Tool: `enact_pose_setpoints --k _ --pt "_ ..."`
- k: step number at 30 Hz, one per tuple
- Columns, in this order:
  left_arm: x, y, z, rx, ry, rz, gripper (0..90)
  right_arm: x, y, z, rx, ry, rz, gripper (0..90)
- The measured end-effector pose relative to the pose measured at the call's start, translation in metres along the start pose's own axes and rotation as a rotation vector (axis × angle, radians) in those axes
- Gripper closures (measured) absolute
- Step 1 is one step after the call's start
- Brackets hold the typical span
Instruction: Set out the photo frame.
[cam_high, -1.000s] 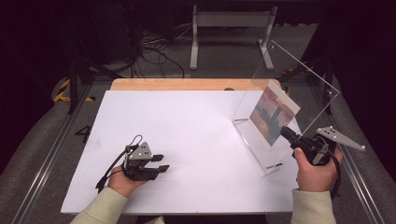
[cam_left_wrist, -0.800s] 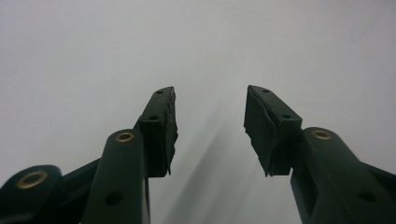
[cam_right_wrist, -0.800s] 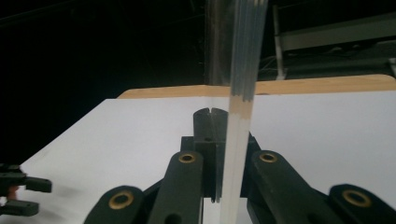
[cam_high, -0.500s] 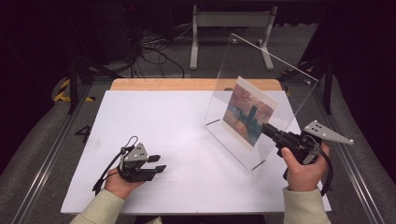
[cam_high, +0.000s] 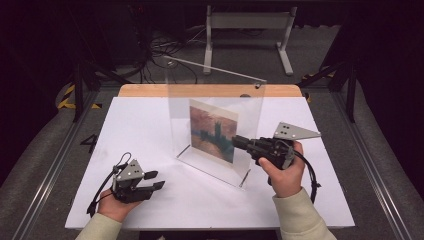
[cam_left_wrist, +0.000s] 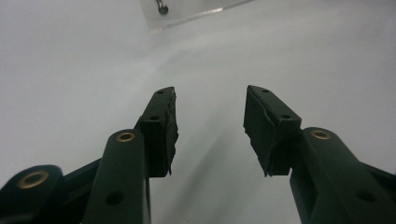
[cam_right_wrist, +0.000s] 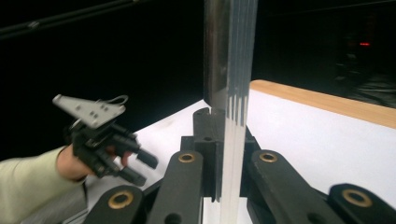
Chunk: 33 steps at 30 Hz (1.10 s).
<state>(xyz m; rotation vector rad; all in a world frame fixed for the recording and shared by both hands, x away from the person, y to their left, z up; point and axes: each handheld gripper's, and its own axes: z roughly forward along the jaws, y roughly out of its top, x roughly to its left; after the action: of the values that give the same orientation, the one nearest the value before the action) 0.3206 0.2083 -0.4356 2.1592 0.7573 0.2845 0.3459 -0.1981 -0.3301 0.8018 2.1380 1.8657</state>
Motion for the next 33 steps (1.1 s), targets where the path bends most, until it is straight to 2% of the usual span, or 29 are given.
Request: enact_pose_setpoints --k 2,4,6,10,14,16,19,22,26,30,33 --pt "0.001 -0.001 -0.002 -0.001 0.005 0.001 54.1 0.001 0.0 0.004 0.003 0.015 -0.011 85.2" --pt "0.0 -0.004 -0.005 0.001 0.012 -0.009 54.1 0.001 -0.002 0.014 0.023 0.053 -0.038 85.1" --pt "0.001 -0.004 -0.005 -0.001 0.01 -0.008 54.2 -0.002 -0.004 0.018 0.042 0.075 -0.041 85.1" --pt "0.0 -0.004 -0.004 0.003 0.006 -0.011 54.1 -0.012 -0.005 0.017 0.054 0.12 -0.05 85.0" --pt "0.0 -0.004 -0.004 0.0 0.004 -0.008 53.9 -0.021 -0.005 0.015 0.069 0.148 -0.086 84.8" --pt "0.001 -0.003 -0.005 -0.014 0.003 -0.011 53.6 -0.033 -0.003 0.016 0.101 0.172 -0.12 84.2" --pt "0.002 -0.003 -0.003 -0.003 0.004 -0.014 53.7 -0.048 0.002 0.016 0.161 0.205 -0.144 82.7" --pt "0.002 -0.002 0.0 0.0 -0.003 -0.006 53.6 -0.064 0.006 0.015 0.228 0.197 -0.163 79.8" --pt "0.002 0.0 0.001 -0.003 0.0 -0.001 53.1 -0.077 0.002 0.014 0.26 0.178 -0.167 77.0" --pt "0.001 0.001 0.003 -0.002 -0.005 -0.001 53.1 -0.081 -0.004 0.011 0.26 0.167 -0.164 75.7" --pt "0.0 0.002 0.005 -0.002 -0.011 0.006 53.0 -0.085 -0.008 0.009 0.24 0.148 -0.153 72.7"
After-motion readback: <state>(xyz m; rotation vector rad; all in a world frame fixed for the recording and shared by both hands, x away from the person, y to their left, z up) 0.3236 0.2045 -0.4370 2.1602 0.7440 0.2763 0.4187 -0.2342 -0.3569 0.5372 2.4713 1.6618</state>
